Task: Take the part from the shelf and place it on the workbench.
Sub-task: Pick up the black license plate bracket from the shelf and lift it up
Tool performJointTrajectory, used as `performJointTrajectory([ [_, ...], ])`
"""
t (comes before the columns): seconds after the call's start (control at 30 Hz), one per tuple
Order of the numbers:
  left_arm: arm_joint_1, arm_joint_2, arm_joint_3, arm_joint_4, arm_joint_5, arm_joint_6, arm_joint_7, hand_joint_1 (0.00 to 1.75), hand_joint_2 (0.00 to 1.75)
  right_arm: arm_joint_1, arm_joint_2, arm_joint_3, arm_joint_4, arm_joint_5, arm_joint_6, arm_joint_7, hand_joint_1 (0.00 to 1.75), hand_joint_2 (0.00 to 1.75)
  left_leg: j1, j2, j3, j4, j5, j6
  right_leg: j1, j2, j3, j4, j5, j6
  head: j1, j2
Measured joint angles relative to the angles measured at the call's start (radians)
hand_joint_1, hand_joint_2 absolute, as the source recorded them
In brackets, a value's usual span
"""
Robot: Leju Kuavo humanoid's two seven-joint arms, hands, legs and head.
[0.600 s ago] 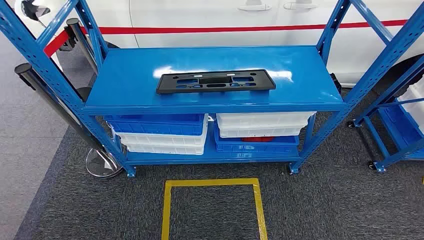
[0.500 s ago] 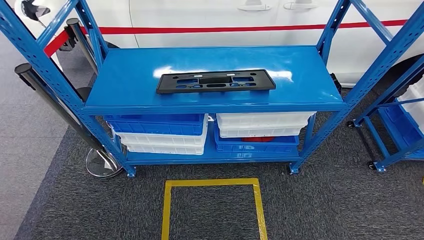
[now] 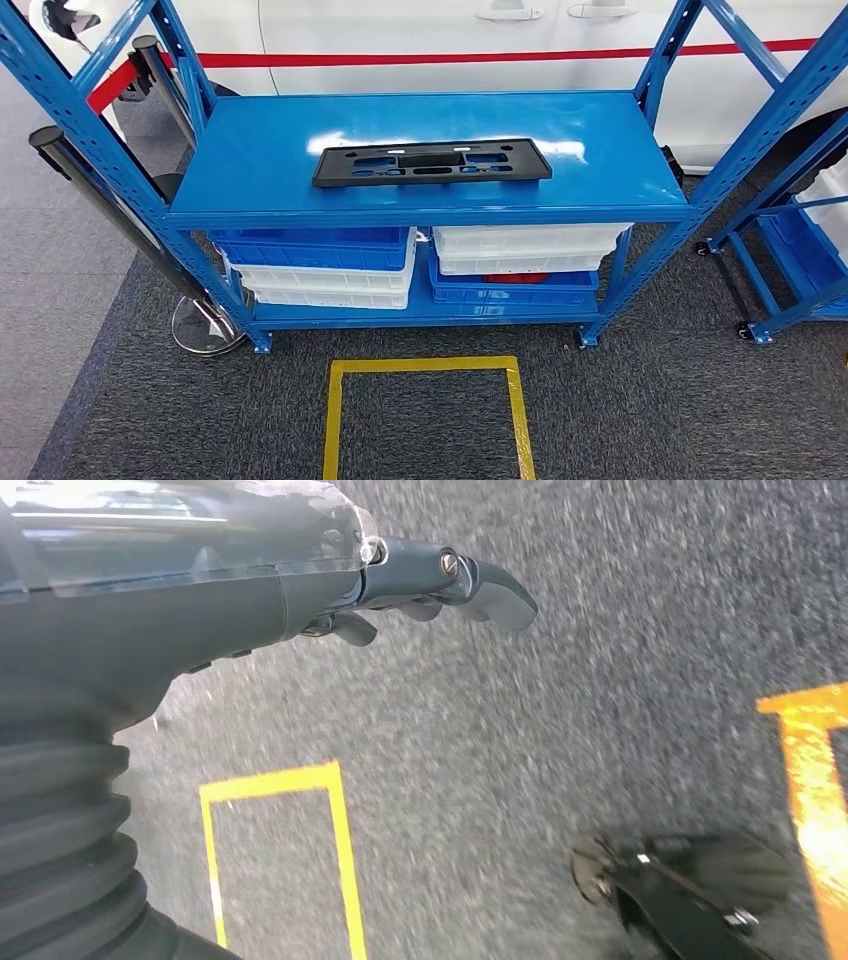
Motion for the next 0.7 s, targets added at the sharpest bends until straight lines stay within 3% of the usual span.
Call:
performJointTrajectory([
  [0.2,-0.022,-0.018,0.109,0.025,-0.19,0.037,0.01,0.0,1.75,-0.023,0.008,0.022,0.025,0.021,-0.055,0.027,0.0,1.75,0.0,0.0,0.0,0.0,0.0,0.0,0.0,0.0,0.0,0.0,0.0,0.0,0.0,0.0],
  [0.23,-0.026,-0.02,0.127,0.03,-0.222,0.043,0.012,0.0,1.31,-0.026,0.01,0.026,0.029,0.025,-0.064,0.032,0.0,1.75,0.0,0.0,0.0,0.0,0.0,0.0,0.0,0.0,0.0,0.0,0.0,0.0,0.0,0.0],
  [0.33,-0.037,-0.029,0.184,0.043,-0.316,0.062,0.014,0.0,0.0,-0.037,0.014,0.037,0.043,0.034,-0.092,0.044,0.0,0.44,0.0,0.0,0.0,0.0,0.0,0.0,0.0,0.0,0.0,0.0,0.001,0.0,0.0,0.0],
  [0.37,-0.04,-0.032,0.204,0.047,-0.347,0.069,0.015,0.0,0.0,-0.04,0.016,0.04,0.047,0.037,-0.102,0.048,0.0,0.0,0.0,0.0,0.0,0.0,0.0,0.0,0.0,0.0,0.0,0.0,0.001,0.0,0.0,0.0],
  [0.57,-0.063,-0.051,0.318,0.071,-0.535,0.11,0.021,0.0,0.0,-0.063,0.026,0.056,0.072,0.054,-0.159,0.053,0.0,0.0,0.0,0.0,0.0,0.0,0.0,0.0,0.0,0.0,0.0,0.0,0.001,0.0,0.0,0.0],
  [0.67,-0.073,-0.062,0.366,0.082,-0.632,0.132,0.024,0.0,0.0,-0.075,0.031,0.063,0.083,0.063,-0.194,0.03,0.0,1.31,0.0,0.0,0.0,0.0,0.0,0.0,0.0,0.0,0.0,0.0,0.001,0.0,0.0,0.0],
  [0.7,-0.076,-0.065,0.379,0.086,-0.661,0.139,0.026,0.0,0.44,-0.08,0.033,0.064,0.087,0.065,-0.206,0.017,0.0,1.75,0.0,0.0,0.0,0.0,0.0,0.0,0.0,0.0,0.0,0.0,0.001,0.0,0.0,0.0],
])
